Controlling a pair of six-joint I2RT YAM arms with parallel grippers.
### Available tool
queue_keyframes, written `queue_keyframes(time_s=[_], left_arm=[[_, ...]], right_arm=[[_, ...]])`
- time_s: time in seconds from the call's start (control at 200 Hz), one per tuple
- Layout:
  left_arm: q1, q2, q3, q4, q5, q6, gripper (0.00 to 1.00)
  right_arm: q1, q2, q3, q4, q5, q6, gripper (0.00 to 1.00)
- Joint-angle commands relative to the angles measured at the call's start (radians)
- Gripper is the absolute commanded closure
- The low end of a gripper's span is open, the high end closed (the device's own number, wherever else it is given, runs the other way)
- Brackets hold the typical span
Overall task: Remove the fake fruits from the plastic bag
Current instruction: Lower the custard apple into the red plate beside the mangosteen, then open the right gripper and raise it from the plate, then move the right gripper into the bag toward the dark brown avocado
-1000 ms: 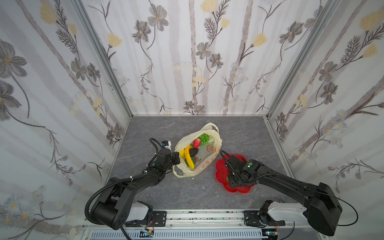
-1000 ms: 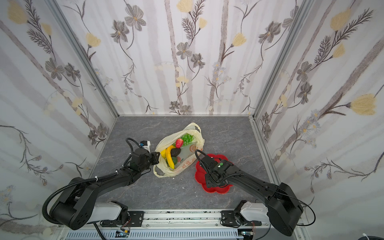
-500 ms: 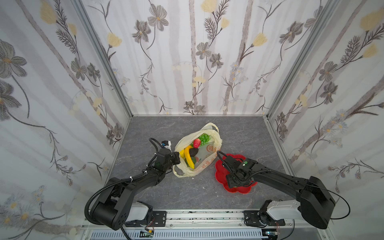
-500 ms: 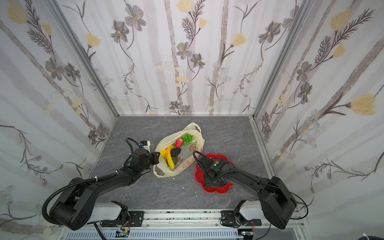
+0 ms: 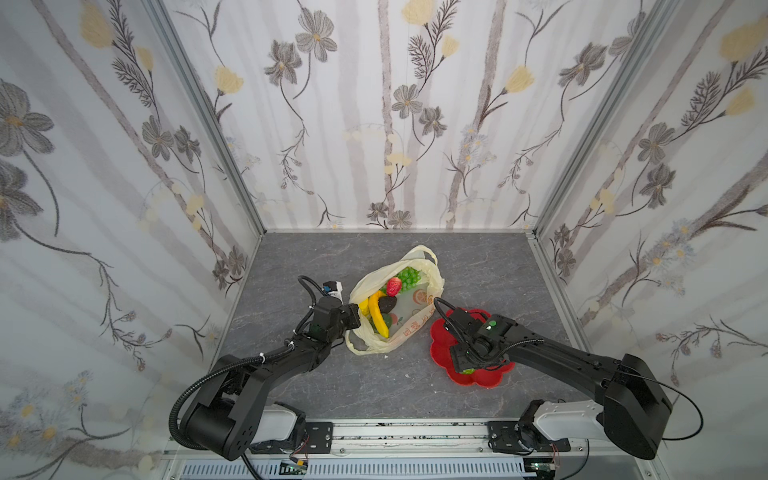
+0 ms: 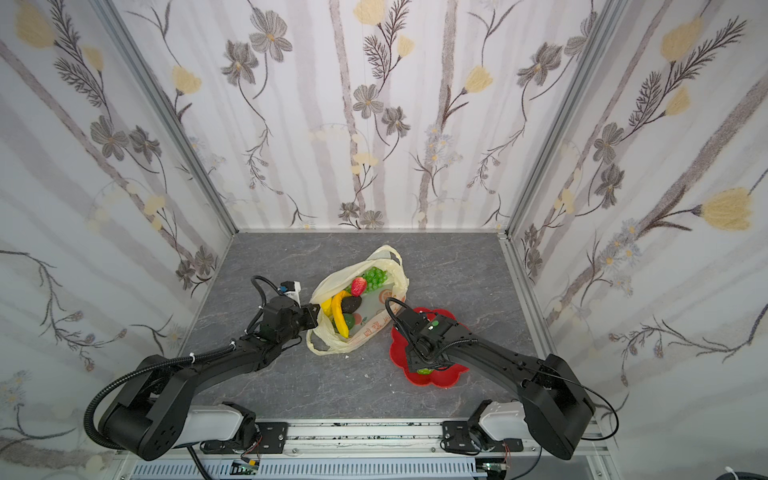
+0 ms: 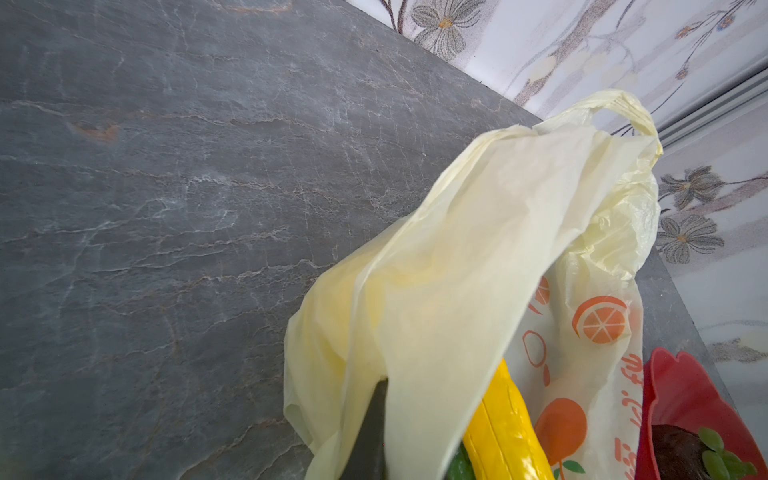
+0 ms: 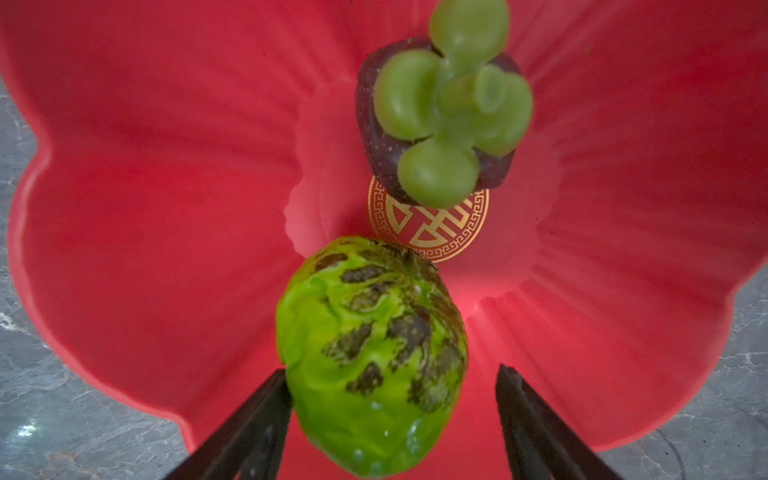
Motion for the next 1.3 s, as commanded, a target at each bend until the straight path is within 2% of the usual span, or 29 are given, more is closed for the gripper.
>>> queue_keyframes(time_s=[0.0,0.305,0.53,0.709,0.849,1.039,1.294], left_arm=[[0.001,0.0,0.005,0.025,0.001,-0.001,0.9],[0.0,0.006,0.006,0.025,0.002,-0.001,0.91],[0.0,0.007,0.008,0.026,0.006,-0.004,0.91],[0.0,0.016,0.01,0.025,0.008,-0.007,0.91],[0.0,0.023,0.012,0.026,0.016,-0.009,0.92],[0.001,0.012,0.009,0.026,0.011,-0.009,0.92],[-0.001,0.013,0.011,0.026,0.016,-0.011,0.93]], right_arm=[[0.002,-0.008,0.019,-0.001,0.028,0.005,0.22],[0.009,-0.072,0.107,-0.003,0.038,-0.007,0.22],[0.015,-0.072,0.229,0.219,0.024,-0.006,0.25],[-0.002,0.074,0.346,0.42,0.027,-0.005,0.25],[-0.061,0.254,0.435,0.527,-0.088,-0.005,0.26],[-0.073,0.451,0.543,0.563,-0.202,0.005,0.27],[-0.076,0.575,0.544,0.651,-0.27,0.078,0.27]])
